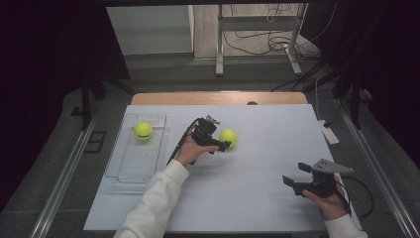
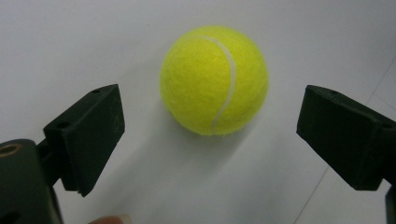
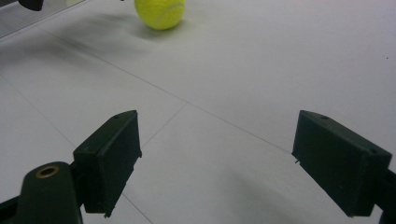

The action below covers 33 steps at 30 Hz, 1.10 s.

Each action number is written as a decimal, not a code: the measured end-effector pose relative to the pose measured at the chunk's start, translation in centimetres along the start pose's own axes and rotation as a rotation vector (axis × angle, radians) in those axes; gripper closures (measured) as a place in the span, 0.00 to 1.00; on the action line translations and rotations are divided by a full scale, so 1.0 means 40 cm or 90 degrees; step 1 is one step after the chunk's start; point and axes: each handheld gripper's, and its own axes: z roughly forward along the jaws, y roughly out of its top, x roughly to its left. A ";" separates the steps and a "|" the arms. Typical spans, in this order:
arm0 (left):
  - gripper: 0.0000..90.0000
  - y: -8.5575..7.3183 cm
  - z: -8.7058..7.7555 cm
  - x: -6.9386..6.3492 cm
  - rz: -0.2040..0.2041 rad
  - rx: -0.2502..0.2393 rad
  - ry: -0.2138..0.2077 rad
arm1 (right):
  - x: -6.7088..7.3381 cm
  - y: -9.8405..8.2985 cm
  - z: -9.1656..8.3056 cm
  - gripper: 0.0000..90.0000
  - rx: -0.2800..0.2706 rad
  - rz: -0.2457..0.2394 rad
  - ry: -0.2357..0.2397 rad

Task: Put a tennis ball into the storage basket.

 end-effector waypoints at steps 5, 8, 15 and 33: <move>0.09 0.011 0.020 0.000 -0.003 0.002 -0.004 | -0.001 0.000 -0.001 0.17 -0.001 0.001 -0.001; 0.09 0.016 0.030 0.002 -0.007 0.001 0.000 | 0.000 -0.001 -0.001 0.17 -0.001 0.001 -0.001; 0.09 0.025 0.047 0.009 -0.007 0.007 0.006 | -0.002 -0.002 -0.002 0.17 -0.001 0.003 -0.002; 0.30 0.030 0.077 0.002 -0.005 0.019 -0.014 | -0.003 -0.004 -0.005 0.17 0.002 0.004 -0.005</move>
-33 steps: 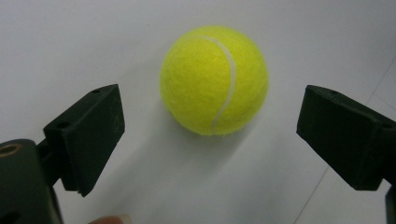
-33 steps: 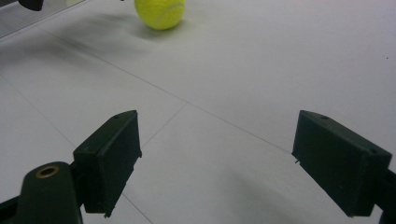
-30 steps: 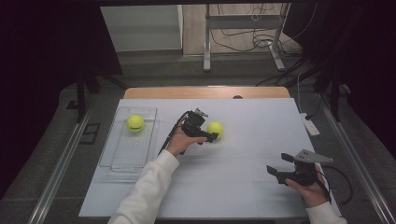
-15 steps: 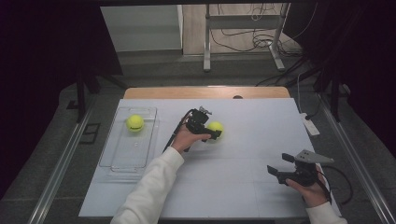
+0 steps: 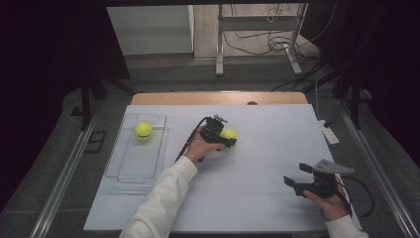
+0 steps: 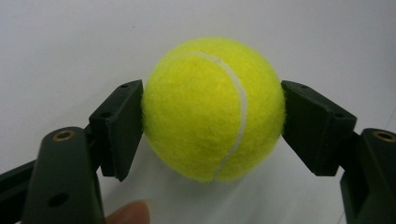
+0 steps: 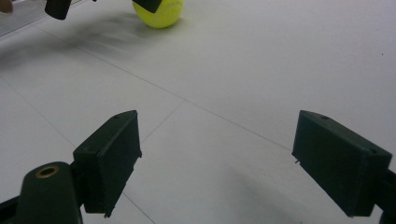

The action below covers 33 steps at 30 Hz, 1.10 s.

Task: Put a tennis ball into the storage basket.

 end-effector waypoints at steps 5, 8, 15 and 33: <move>0.30 0.001 -0.005 -0.004 0.012 0.005 0.013 | 0.000 0.000 -0.001 0.17 0.000 0.000 -0.001; 0.30 0.002 -0.018 -0.004 0.016 -0.001 0.013 | -0.001 -0.001 -0.001 0.17 -0.002 0.002 0.000; 0.30 0.004 -0.051 -0.013 0.020 -0.024 0.009 | -0.001 -0.001 -0.001 0.17 -0.002 0.003 -0.002; 0.30 -0.019 -0.142 -0.040 0.042 -0.074 -0.001 | -0.001 -0.001 -0.003 0.17 -0.005 0.006 -0.003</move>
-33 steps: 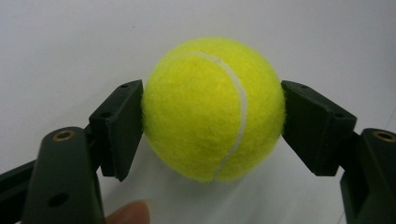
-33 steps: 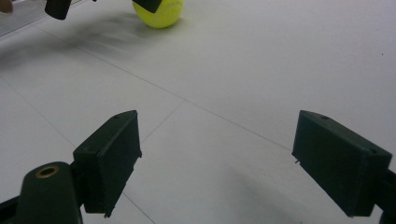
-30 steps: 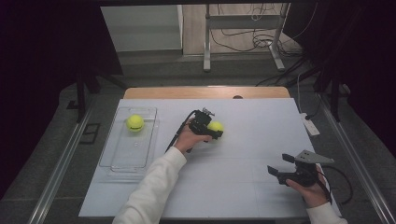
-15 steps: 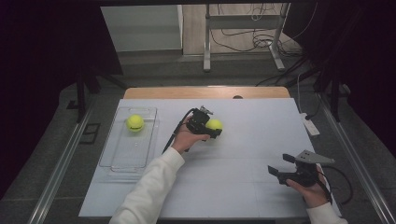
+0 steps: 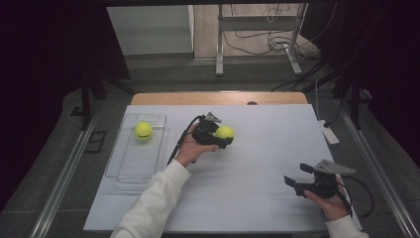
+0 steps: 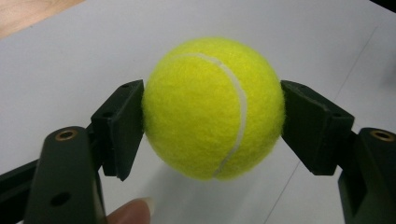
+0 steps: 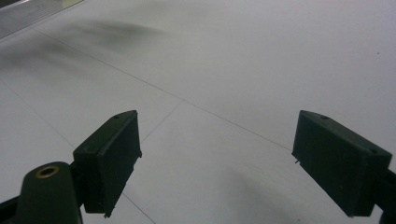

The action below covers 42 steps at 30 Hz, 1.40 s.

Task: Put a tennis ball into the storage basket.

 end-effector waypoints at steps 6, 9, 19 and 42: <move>0.30 -0.009 -0.022 -0.005 -0.001 -0.014 0.001 | 0.000 0.000 0.000 0.17 0.001 -0.001 -0.001; 0.30 -0.015 -0.035 -0.007 -0.004 -0.024 0.000 | 0.000 0.000 0.000 0.17 0.000 -0.001 0.000; 0.30 -0.023 -0.060 -0.009 -0.004 -0.041 0.003 | 0.001 0.000 0.000 0.17 0.000 -0.002 0.000; 0.30 -0.023 -0.091 0.006 -0.008 -0.069 0.012 | 0.002 0.000 0.000 0.17 0.001 -0.003 -0.002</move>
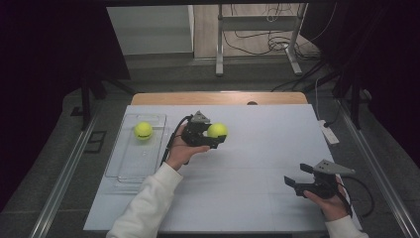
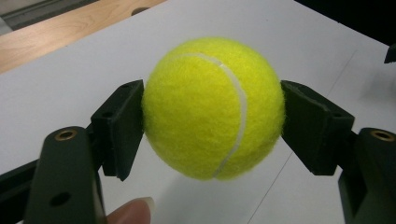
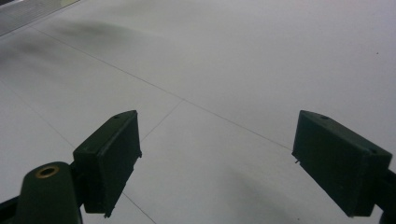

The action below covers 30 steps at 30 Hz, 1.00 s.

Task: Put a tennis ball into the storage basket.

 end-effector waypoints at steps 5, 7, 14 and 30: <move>0.30 0.002 -0.012 0.005 -0.002 -0.010 0.002 | 0.000 0.000 0.000 0.17 0.000 0.000 0.000; 0.30 0.003 -0.017 0.006 -0.004 -0.014 0.003 | 0.000 0.000 -0.001 0.17 -0.001 0.000 -0.001; 0.30 0.006 -0.043 0.016 -0.009 -0.032 0.009 | -0.001 0.000 -0.004 0.17 -0.002 0.002 -0.002; 0.30 0.014 -0.084 0.032 -0.022 -0.062 0.016 | 0.000 0.000 -0.005 0.17 -0.003 0.002 -0.001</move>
